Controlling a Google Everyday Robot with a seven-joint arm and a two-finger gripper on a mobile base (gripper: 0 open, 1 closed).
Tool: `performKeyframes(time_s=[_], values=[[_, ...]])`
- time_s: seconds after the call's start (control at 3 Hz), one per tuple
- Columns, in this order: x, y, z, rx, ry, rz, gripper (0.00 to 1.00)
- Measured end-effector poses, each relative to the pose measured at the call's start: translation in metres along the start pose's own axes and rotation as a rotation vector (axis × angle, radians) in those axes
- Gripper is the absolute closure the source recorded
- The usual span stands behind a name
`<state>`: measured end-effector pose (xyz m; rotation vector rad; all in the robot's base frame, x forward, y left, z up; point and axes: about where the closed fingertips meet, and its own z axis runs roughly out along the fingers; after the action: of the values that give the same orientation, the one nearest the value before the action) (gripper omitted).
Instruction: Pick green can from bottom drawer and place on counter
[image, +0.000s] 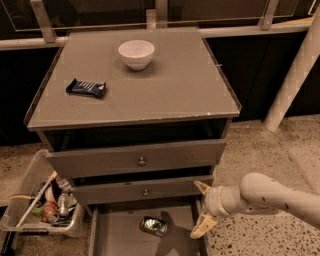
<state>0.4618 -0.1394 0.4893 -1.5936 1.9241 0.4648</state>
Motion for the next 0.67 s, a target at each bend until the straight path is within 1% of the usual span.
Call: performKeyframes(time_s=[0.33, 0.67], values=[[0.0, 0.0, 0.0, 0.0, 0.0, 0.0, 0.0], [0.005, 0.006, 0.018, -0.028, -0.012, 0.024, 0.0]])
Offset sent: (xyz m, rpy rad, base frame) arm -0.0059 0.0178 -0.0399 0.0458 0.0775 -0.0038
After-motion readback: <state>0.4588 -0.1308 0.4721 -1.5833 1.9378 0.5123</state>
